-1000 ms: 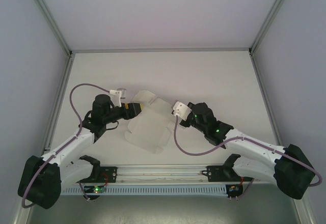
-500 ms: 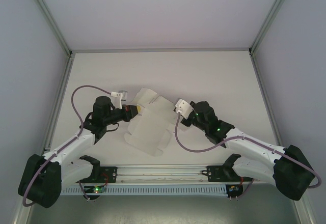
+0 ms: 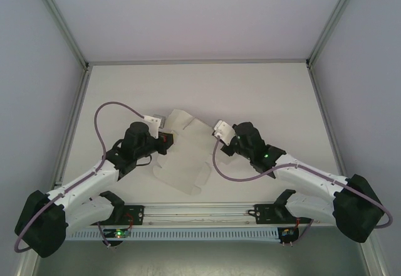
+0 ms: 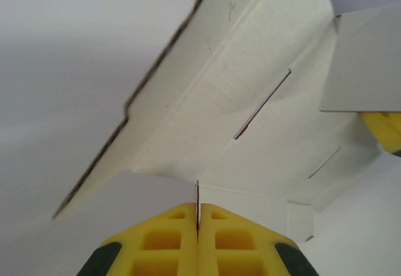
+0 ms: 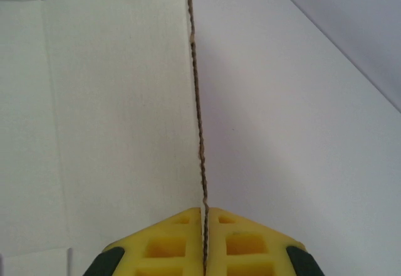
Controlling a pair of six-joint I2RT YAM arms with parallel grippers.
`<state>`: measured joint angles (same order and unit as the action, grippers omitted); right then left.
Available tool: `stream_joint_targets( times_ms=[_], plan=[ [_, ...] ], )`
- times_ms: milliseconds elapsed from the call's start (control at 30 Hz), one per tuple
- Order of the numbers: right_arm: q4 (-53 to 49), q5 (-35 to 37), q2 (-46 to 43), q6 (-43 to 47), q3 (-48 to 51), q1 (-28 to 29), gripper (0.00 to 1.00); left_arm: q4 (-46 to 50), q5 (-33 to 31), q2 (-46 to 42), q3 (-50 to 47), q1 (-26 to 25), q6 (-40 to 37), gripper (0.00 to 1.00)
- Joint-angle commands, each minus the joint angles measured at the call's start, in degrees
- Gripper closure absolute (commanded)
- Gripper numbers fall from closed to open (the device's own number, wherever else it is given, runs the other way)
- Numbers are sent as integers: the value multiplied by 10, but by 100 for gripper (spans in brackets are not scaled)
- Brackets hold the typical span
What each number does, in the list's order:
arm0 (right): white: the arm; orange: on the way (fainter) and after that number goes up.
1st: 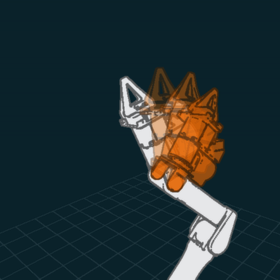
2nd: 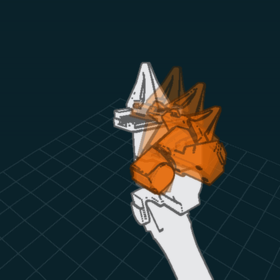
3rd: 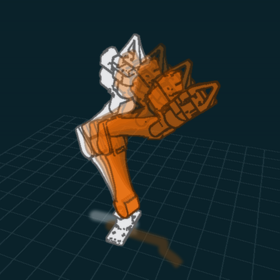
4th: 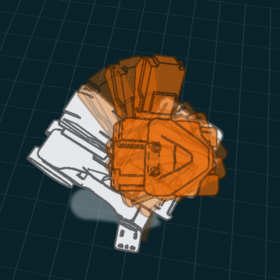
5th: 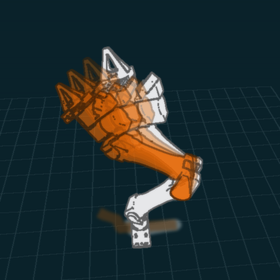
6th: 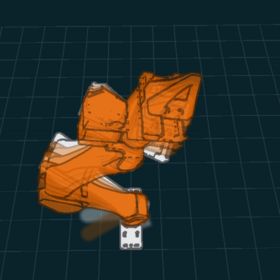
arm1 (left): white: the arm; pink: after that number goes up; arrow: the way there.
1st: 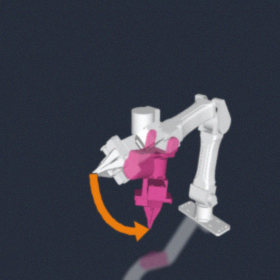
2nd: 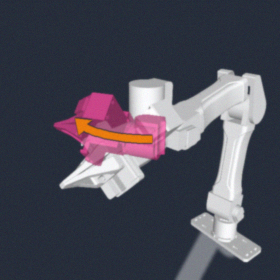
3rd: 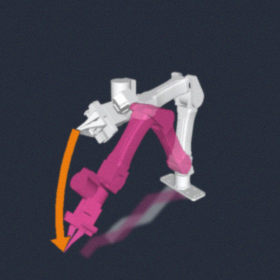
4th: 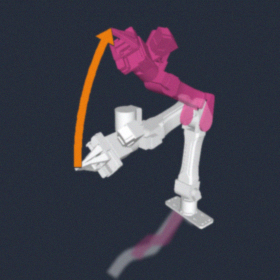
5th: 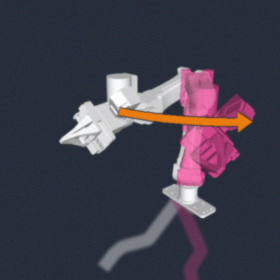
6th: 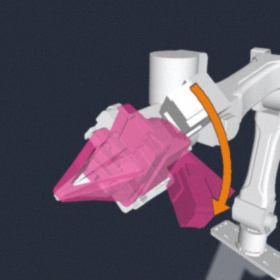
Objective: Assemble paper box
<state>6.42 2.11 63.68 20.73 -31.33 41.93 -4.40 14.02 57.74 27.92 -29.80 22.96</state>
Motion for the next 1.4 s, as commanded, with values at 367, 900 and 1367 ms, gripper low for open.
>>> stream_joint_targets(
  times_ms=[367, 900, 1367],
  plan=[
    [-9, 82, 74, 28, -76, 76, 100, 89, -246, 69, 94, -163, -109, 100],
    [-11, 45, 72, 115, -59, 87, 100, 73, -380, 224, 187, -276, -155, 100],
    [25, 84, 60, 179, -20, 87, 100, 16, -376, 216, 146, -293, -135, 91]
  ],
)
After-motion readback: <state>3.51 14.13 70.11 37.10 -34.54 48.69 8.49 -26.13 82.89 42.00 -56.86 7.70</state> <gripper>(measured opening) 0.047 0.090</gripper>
